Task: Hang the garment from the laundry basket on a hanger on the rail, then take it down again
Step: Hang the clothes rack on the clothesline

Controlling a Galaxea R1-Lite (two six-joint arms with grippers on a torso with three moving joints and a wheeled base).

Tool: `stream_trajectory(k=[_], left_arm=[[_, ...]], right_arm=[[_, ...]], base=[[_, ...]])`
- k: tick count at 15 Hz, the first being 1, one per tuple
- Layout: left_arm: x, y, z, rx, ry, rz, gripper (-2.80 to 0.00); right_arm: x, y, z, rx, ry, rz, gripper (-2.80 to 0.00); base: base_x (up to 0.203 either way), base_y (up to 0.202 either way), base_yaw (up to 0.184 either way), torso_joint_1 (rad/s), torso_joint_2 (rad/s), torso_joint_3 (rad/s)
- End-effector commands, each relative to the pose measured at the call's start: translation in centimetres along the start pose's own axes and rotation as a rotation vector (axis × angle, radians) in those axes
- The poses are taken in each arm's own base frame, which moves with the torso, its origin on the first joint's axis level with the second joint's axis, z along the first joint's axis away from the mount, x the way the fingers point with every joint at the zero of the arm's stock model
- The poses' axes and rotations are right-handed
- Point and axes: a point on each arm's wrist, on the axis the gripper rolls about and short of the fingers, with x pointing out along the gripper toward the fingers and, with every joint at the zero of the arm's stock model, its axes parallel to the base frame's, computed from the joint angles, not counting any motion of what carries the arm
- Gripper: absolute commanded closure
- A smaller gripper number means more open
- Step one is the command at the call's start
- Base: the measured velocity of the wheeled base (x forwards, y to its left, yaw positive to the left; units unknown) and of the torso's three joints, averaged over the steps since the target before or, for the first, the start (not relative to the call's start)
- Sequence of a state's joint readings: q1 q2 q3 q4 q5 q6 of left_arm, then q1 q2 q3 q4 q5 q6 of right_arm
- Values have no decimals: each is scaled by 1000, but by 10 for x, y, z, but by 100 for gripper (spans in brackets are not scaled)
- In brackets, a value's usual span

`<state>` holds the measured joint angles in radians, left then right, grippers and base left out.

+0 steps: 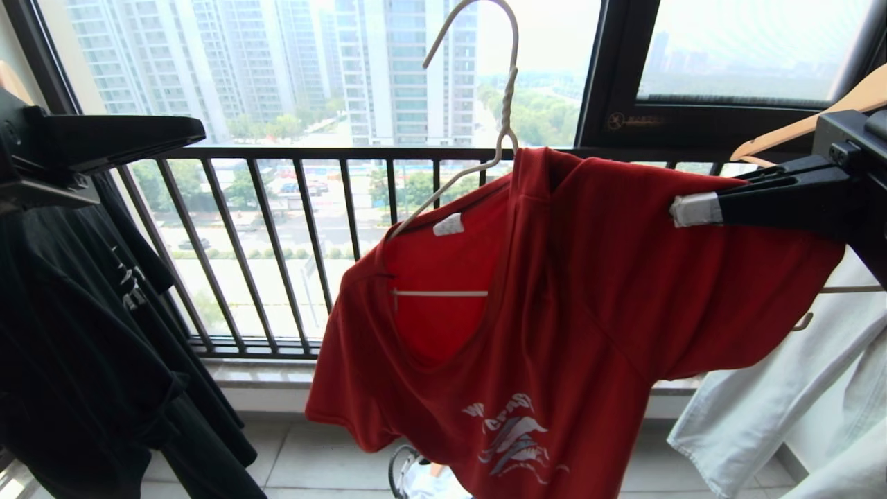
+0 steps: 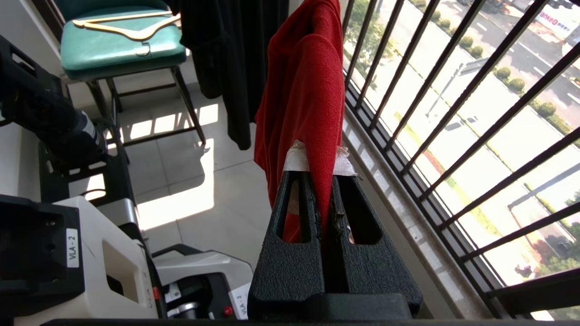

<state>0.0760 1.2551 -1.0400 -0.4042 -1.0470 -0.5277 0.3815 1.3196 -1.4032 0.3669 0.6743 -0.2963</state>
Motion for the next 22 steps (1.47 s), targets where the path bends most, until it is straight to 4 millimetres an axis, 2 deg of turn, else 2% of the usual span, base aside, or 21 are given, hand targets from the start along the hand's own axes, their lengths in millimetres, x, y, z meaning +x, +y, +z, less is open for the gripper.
stream_trajectory(k=[1,5,13,22], left_arm=[[0,0,0,-2,2,-4,0],[0,0,0,-2,2,-4,0],[1,2,-1,-8,6,-5,0],[1,1,1,-2,3,-7,0]], right_arm=[[0,0,0,1,2,5,0],[-1,2,-3,4,5,7,0],[-4,3,-15,24,22,-9,0],[-11,-5,-12,104,-12,-120,0]], base=[[0,0,0,278,-541,-264],[0,0,0,175,-338,-166],[0,0,0,3,-4,-2],[0,0,0,0,0,0]])
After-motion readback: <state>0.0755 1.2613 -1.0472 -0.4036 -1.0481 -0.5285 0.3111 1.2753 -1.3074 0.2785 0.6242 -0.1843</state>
